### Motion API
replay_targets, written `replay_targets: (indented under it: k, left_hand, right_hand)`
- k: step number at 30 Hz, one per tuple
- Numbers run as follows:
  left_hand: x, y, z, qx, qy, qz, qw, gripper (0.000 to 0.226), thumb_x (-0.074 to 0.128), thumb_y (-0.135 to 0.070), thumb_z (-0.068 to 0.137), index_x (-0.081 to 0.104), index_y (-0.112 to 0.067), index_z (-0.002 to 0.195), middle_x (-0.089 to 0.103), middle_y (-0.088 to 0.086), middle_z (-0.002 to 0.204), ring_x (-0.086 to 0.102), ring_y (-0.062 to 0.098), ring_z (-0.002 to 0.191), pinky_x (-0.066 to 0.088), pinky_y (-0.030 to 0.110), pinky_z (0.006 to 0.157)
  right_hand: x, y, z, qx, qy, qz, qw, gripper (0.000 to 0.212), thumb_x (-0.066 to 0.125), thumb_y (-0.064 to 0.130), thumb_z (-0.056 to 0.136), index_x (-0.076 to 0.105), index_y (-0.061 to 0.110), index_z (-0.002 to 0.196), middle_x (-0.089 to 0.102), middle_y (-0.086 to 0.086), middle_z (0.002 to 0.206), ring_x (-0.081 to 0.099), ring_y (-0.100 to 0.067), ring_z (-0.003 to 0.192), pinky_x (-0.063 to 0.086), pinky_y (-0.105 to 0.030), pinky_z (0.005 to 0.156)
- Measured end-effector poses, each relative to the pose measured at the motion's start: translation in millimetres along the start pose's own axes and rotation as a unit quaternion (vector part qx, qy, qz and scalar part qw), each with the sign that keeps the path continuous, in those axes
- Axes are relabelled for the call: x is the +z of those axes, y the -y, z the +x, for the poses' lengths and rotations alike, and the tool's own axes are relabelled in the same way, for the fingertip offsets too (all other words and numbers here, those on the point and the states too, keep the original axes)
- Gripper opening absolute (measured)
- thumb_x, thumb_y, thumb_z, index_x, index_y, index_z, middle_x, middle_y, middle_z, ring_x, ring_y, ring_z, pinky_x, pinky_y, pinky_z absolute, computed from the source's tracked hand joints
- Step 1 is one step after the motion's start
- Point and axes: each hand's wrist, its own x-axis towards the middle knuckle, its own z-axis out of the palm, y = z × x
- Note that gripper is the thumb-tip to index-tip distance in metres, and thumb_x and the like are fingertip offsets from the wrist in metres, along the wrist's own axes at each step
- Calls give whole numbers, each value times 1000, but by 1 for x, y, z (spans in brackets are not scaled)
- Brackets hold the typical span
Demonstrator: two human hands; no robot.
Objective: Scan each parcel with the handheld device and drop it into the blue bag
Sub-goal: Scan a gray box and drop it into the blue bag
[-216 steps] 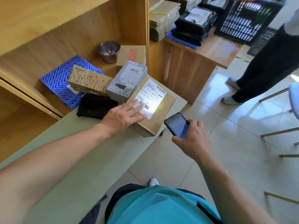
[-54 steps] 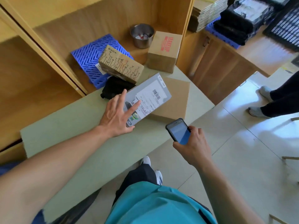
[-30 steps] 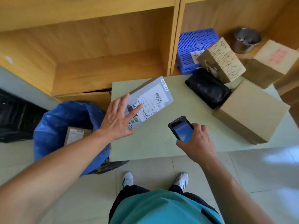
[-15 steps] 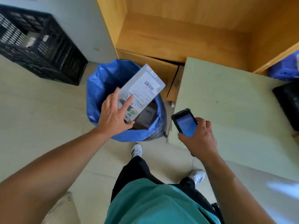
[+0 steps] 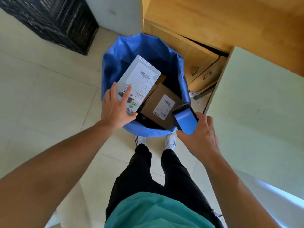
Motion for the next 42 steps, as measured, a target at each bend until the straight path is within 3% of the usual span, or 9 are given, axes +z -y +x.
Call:
replay_targets:
  k: [7,11,16,22,25,27,31,36,42]
  left_hand:
    - [52,-37,46,50,36,11,998,114,76,-68,67,22,-28,159,21,28,157,34,44,134,46,57,101]
    - [85,-59,78,33,41,7,999,116,73,-72,70,15,-30,160,21,28,158,32,45,139,45,57,104]
    - [116,-88,116,-87,45,-61,993,122,73,-76,69,2,-35,160,14,29,161,27,49,143,38,64,109]
    - [129,-128,151,-226,39,-206,951,116,68,-74,79,-1,-31,162,7,28,165,16,49,150,31,64,116]
    - [131,-146,158,-150,32,-320,935,104,62,-66,87,0,-31,162,16,23,162,25,41,148,35,61,117]
    - [125,-152,157,-100,27,-330,938,94,58,-56,91,2,-29,162,17,24,162,26,40,149,37,58,116]
    - [110,-144,152,-54,22,-251,966,88,58,-46,98,5,-23,164,7,24,168,16,41,154,33,54,120]
    - [95,-122,146,-13,35,-135,990,86,54,-57,96,7,-30,162,9,17,169,16,40,154,41,58,113]
    - [63,-104,132,-8,26,-64,998,83,49,-61,96,9,-30,163,9,13,171,11,36,157,26,58,121]
  right_hand:
    - [0,-12,52,0,-11,17,1000,76,81,43,73,41,25,134,39,9,113,52,-16,97,47,-32,79]
    - [6,-27,71,4,-13,17,1000,75,83,42,72,41,27,133,38,9,113,51,-15,95,46,-31,76]
    - [14,-43,88,16,-4,26,1000,77,84,41,72,40,28,134,38,9,113,51,-14,95,43,-29,76]
    - [17,-49,96,15,10,21,1000,75,83,38,73,39,28,133,36,10,110,51,-13,93,41,-23,69]
    - [14,-50,98,15,15,15,1000,74,83,38,73,40,28,131,35,11,108,49,-12,92,42,-26,74]
    - [12,-50,99,14,15,14,1000,72,83,38,73,41,27,130,36,10,107,50,-14,93,44,-30,76]
    - [7,-44,103,6,20,7,1000,74,82,40,72,40,27,132,36,9,109,52,-17,95,46,-31,76]
    - [4,-35,110,-12,14,-10,1000,79,84,43,73,39,24,135,35,8,110,50,-15,95,45,-30,75]
    - [-7,-17,106,-19,12,-17,1000,78,82,44,75,38,23,137,34,7,110,50,-16,96,40,-29,75]
